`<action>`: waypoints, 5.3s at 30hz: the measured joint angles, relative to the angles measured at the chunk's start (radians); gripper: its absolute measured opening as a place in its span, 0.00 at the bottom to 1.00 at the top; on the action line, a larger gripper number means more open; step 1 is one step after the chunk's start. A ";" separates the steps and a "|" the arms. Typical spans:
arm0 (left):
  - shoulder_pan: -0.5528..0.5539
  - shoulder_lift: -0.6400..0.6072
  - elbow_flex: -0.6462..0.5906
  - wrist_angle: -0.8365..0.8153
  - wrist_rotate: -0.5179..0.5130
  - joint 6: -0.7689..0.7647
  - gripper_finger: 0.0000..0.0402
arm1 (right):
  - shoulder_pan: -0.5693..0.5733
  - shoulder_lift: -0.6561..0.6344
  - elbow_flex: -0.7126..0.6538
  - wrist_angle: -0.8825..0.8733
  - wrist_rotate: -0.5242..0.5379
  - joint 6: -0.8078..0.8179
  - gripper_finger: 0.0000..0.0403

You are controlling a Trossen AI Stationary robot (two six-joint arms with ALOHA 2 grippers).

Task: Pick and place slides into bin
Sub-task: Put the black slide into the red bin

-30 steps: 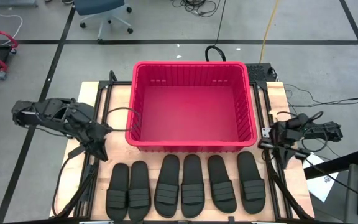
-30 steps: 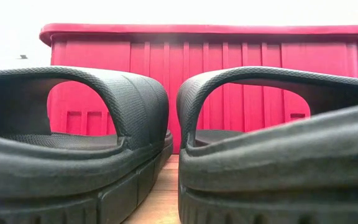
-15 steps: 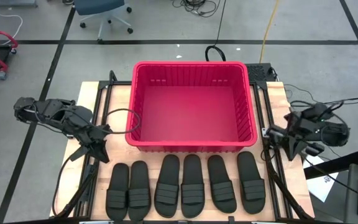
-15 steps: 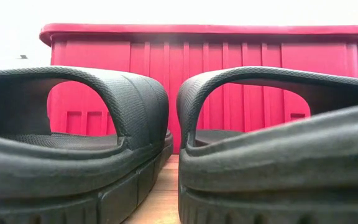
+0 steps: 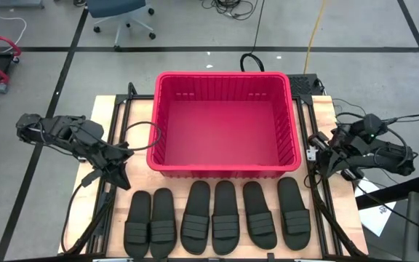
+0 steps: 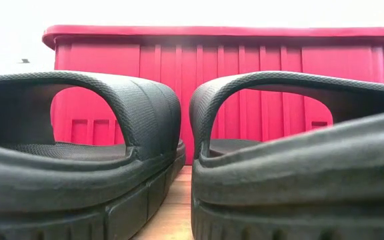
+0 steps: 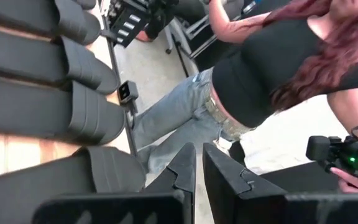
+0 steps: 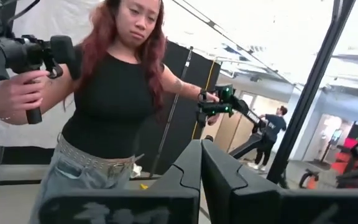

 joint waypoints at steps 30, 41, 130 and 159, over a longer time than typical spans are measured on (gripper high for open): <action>0.000 0.017 0.000 -0.031 -0.026 0.072 0.06 | 0.001 0.216 0.371 -0.840 0.522 0.137 0.00; 0.000 0.017 0.000 -0.023 -0.026 0.041 0.06 | 0.001 0.226 0.424 -1.022 0.470 0.217 0.00; -0.452 0.294 -0.479 0.271 -0.182 -0.432 0.34 | 0.001 0.225 0.422 -0.943 0.471 0.127 0.00; -0.534 0.347 -0.642 0.625 -0.208 -0.529 0.34 | 0.001 0.225 0.422 -0.943 0.471 0.124 0.00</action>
